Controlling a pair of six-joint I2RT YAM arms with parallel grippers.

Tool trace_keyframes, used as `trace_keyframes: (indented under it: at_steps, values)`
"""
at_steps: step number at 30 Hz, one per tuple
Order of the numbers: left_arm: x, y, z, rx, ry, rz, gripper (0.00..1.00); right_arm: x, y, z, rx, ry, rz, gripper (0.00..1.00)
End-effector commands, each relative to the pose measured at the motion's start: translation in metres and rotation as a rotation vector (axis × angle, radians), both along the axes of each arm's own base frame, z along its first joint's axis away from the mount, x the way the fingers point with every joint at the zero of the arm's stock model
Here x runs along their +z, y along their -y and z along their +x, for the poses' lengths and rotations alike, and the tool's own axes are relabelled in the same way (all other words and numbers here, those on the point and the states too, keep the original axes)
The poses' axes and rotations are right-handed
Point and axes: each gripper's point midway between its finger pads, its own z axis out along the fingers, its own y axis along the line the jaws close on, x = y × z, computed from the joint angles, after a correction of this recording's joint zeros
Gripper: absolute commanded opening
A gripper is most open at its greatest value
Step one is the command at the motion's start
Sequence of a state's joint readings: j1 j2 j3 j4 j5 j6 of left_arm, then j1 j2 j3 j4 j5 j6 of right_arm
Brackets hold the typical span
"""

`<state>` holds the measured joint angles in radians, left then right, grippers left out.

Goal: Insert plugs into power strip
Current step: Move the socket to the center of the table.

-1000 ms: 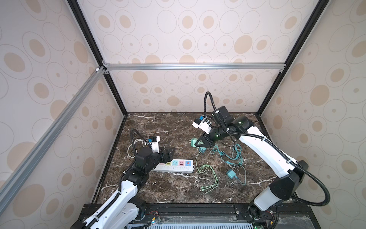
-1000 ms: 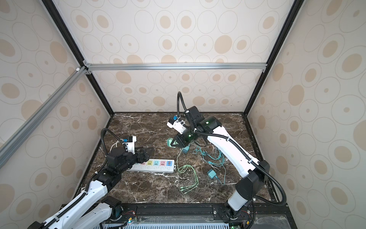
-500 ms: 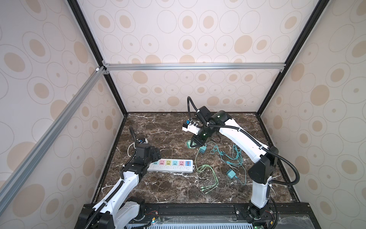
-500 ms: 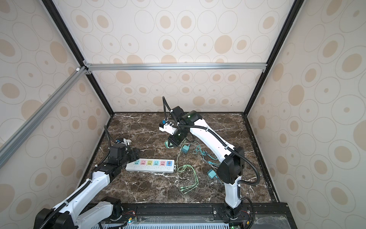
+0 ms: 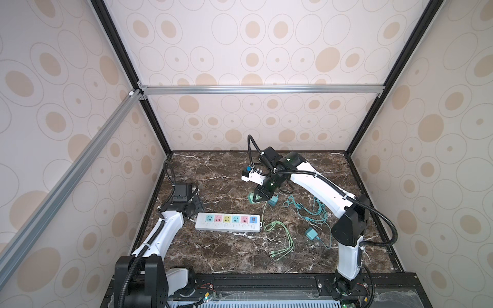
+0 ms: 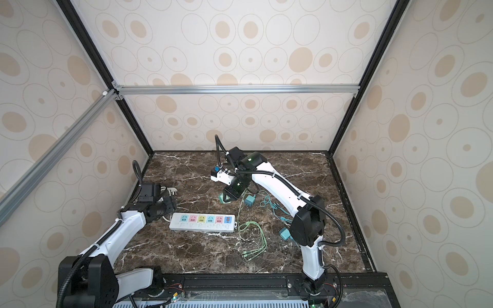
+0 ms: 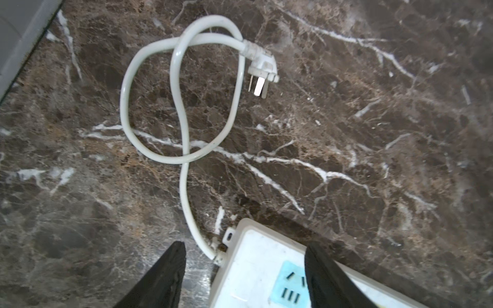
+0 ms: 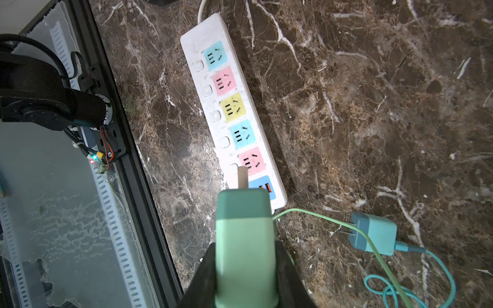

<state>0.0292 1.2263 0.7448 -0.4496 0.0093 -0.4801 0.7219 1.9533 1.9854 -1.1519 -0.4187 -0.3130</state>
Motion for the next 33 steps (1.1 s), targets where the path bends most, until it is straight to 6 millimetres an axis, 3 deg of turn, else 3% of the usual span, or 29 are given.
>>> trace_keyframes:
  at_steps: [1, 11, 17, 24, 33]
  values:
    - [-0.009, 0.007, -0.006, -0.048, -0.068, -0.072, 0.67, -0.004, -0.01, -0.007, 0.06, -0.016, 0.028, 0.0]
    - [-0.046, 0.015, -0.031, 0.093, -0.084, -0.237, 0.69, -0.013, -0.01, -0.013, 0.064, -0.026, 0.06, 0.0]
    - [-0.049, 0.004, -0.037, 0.182, -0.068, -0.211, 0.64, -0.017, -0.013, -0.015, 0.072, -0.038, 0.072, 0.0]
    - [-0.053, 0.038, -0.031, 0.058, -0.046, -0.379, 0.29, -0.016, -0.016, -0.013, 0.079, -0.038, 0.081, 0.0]
    - [-0.052, 0.073, -0.036, -0.067, -0.079, -0.468, 0.29, -0.016, -0.015, -0.017, 0.081, -0.045, 0.07, 0.0]
